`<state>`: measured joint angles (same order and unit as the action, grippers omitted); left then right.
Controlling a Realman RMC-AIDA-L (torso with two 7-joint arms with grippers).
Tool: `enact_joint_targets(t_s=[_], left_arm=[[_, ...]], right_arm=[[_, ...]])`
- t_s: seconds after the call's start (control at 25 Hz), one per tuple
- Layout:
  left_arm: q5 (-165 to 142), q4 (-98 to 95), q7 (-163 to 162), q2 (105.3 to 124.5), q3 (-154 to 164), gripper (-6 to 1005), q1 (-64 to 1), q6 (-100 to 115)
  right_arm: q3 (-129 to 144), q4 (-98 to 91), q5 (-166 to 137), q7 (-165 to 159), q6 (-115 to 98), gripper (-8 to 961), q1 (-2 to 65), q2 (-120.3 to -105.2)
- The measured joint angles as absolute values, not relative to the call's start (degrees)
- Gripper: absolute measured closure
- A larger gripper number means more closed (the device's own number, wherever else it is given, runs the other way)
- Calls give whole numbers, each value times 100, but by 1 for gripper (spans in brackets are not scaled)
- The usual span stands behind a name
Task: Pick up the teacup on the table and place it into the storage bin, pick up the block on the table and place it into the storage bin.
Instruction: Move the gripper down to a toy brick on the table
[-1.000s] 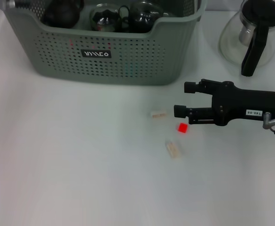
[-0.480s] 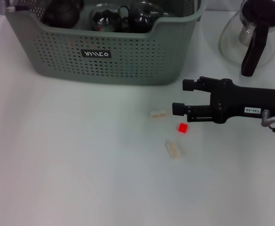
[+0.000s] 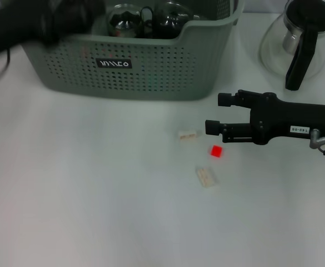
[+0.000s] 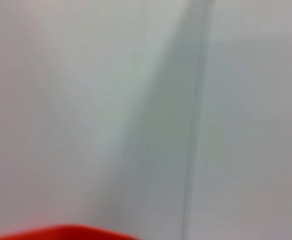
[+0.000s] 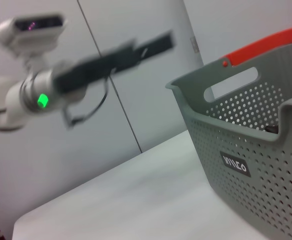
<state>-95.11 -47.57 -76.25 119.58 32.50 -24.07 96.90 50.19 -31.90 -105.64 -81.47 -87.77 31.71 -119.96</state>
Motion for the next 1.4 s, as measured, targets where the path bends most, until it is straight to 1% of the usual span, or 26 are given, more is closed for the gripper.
enact_joint_targets(t_s=[0.2,0.32,0.4,0.52,0.72,0.92,1.4], left_arm=[[-10384,-4451,-6198,12208,3288,163,-1894,10200],[-11025,-4422,-5906,12335,3518,166,-1757,10159],[-11402,-4324,-5879,12377,3696,169,-1774,10058],[-11639,-4030,-5873,12395,3943,172,-1922,9796],[-11689,-3209,-5543,12425,4395,355,-2330,8942],[-11617,-2461,-4940,12479,4563,448,-2693,8324],[-11017,-1018,-3581,12480,4510,415,-3281,7066]], right_arm=[[5018,-3190,-10579,-8151,-8754,6,3184,-11988],[5018,-3190,-10578,-8154,-8759,6,3176,-11988],[5019,-3190,-10578,-8159,-8767,5,3170,-11989],[5021,-3191,-10581,-8163,-8771,5,3166,-11991],[5021,-3190,-10587,-8165,-8781,6,3129,-11996],[5019,-3191,-10580,-8165,-8776,6,3120,-11991],[5018,-3184,-10573,-8165,-8753,6,3150,-11997]])
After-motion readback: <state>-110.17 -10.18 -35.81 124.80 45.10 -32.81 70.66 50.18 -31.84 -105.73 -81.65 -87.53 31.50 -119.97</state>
